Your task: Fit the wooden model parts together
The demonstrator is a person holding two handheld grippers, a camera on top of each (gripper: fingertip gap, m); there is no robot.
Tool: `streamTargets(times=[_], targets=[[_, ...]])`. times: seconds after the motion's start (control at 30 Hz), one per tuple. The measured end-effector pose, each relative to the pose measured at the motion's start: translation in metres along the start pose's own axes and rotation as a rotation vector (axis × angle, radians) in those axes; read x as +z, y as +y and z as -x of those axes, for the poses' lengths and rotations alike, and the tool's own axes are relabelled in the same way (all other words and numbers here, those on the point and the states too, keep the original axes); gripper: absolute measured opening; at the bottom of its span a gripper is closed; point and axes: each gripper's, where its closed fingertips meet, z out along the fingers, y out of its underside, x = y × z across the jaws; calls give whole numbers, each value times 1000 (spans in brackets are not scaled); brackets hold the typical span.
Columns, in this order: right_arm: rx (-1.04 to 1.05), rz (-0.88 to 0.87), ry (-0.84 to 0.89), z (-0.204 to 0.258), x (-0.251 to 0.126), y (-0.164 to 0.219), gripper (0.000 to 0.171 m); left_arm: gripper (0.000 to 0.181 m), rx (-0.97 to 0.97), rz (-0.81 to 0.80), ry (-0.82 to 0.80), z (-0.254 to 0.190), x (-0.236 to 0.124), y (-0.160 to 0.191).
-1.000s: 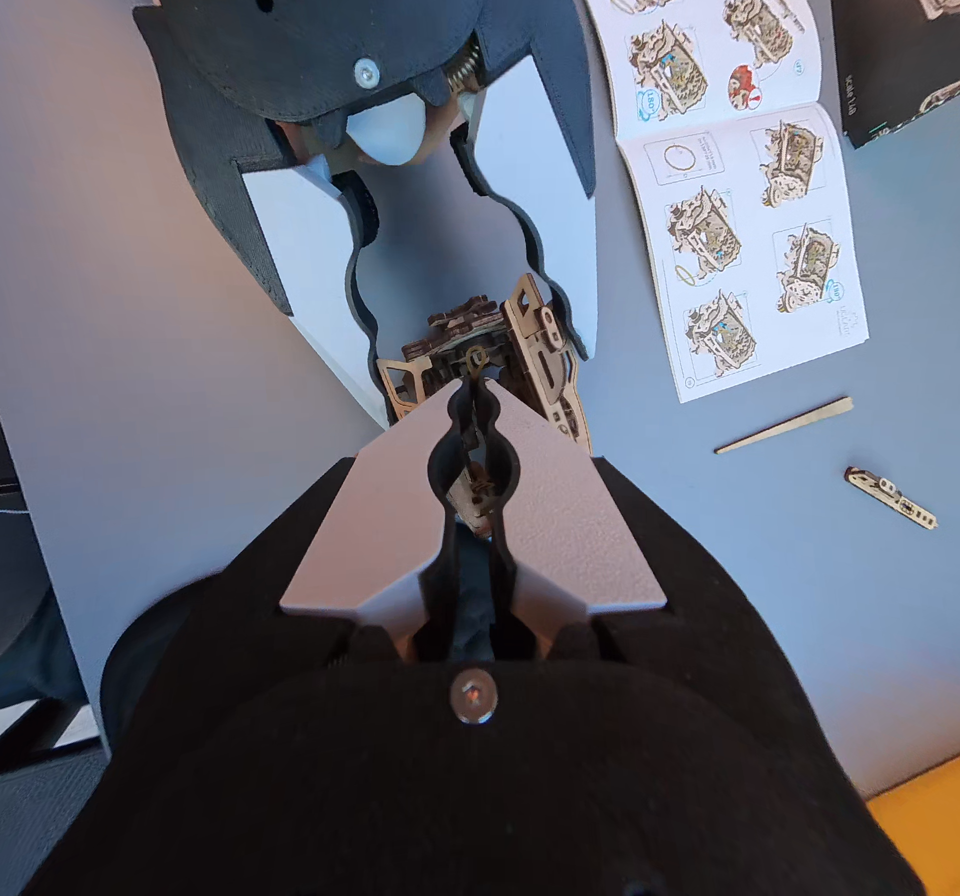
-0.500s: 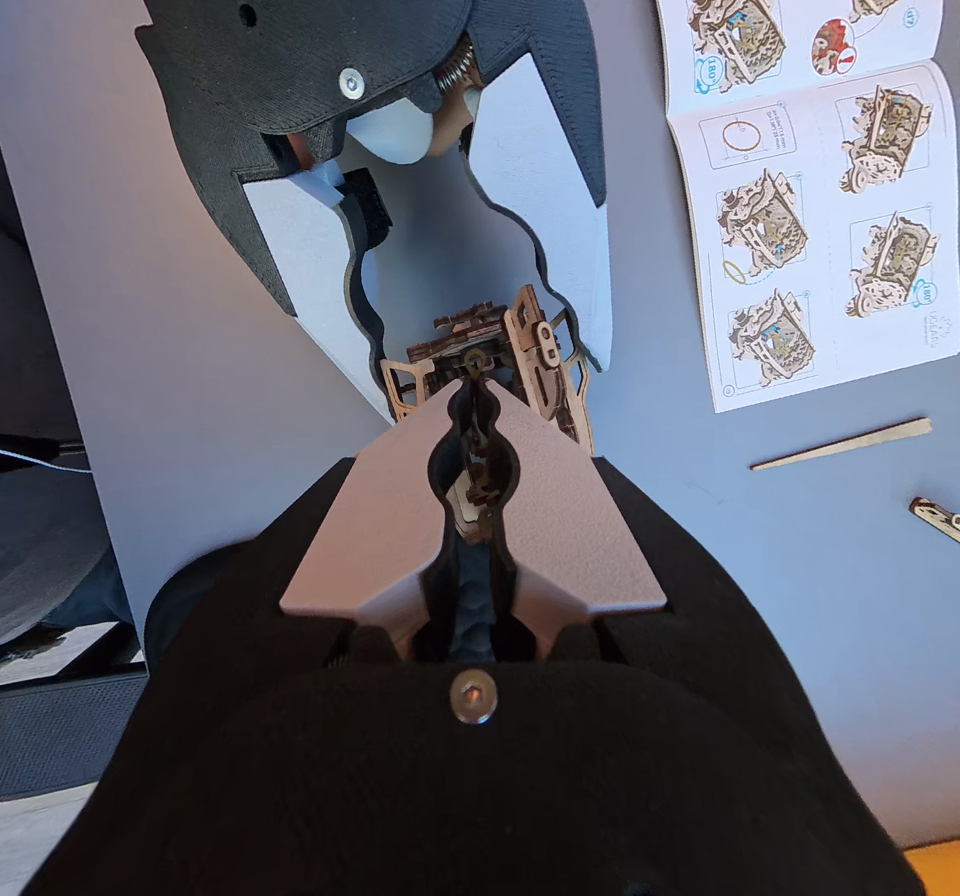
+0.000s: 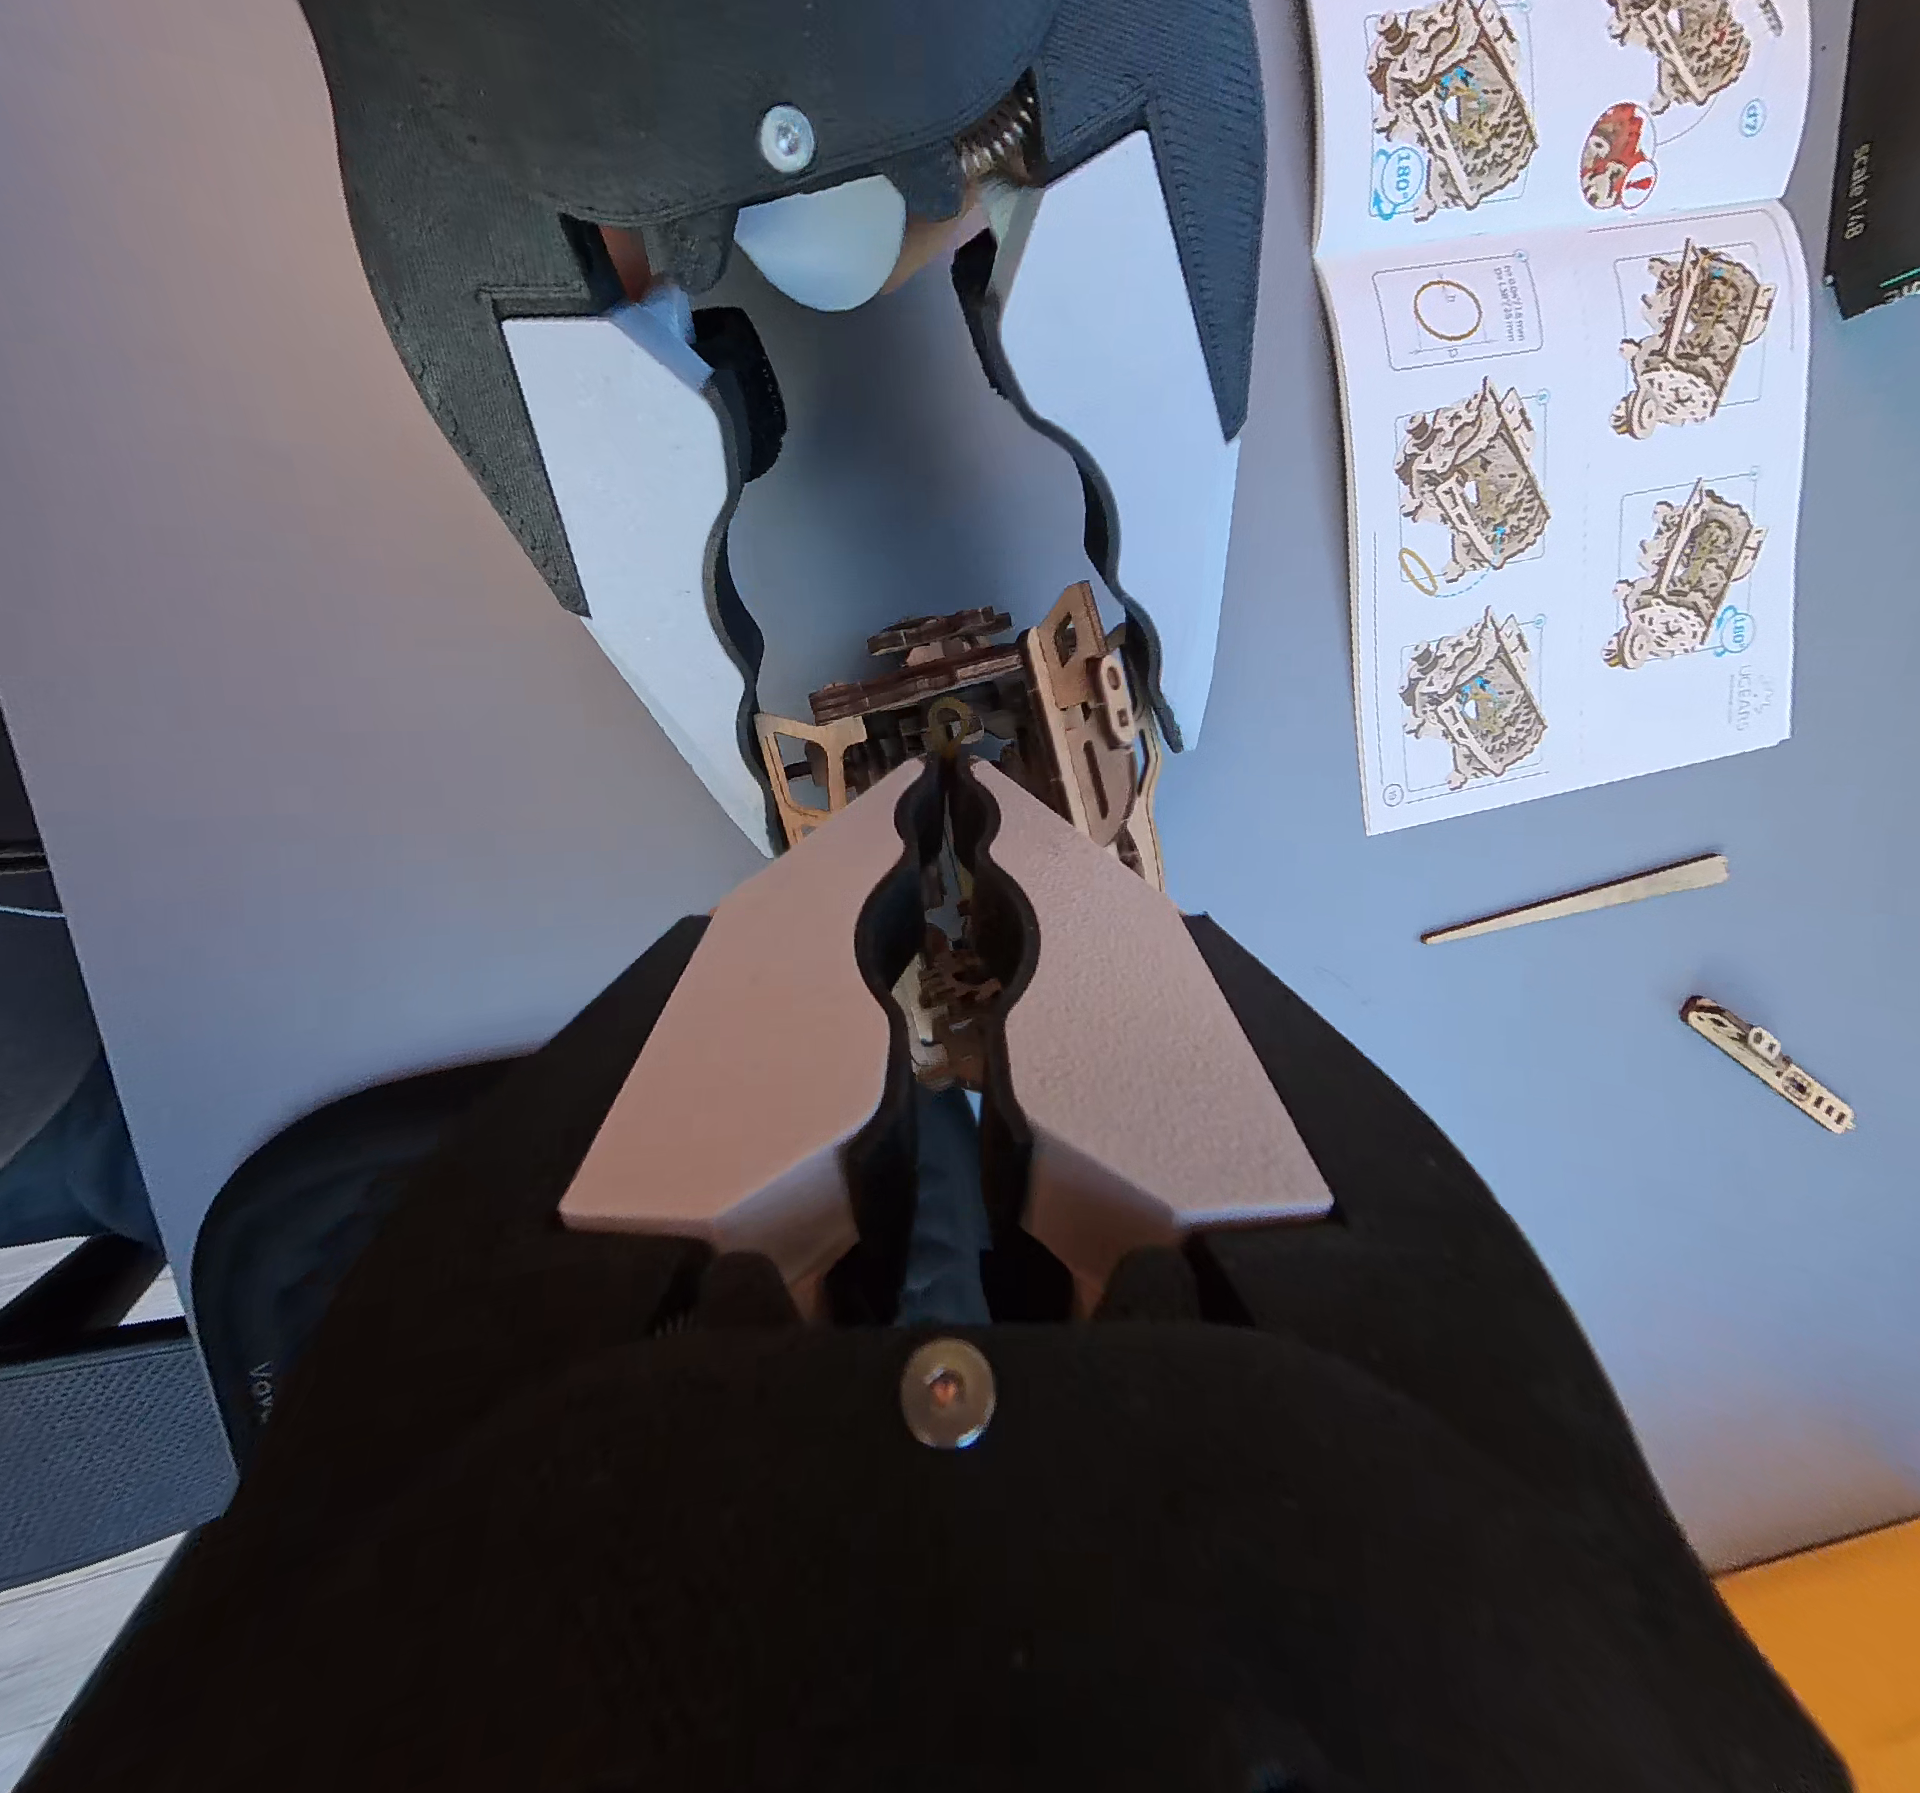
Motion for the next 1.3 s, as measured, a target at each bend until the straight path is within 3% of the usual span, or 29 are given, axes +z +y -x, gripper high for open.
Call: streamTargets(times=[0.03,0.5,1.3], targets=[[-8,1,7,0,0,1,0,83,-12,-1,5,0,0,0],[-83,51,75,-4,1,-1,0,83,-107,-9,57,2,0,1],[-101,75,147,-7,3,-3,0,83,-84,4,44,1,0,0]])
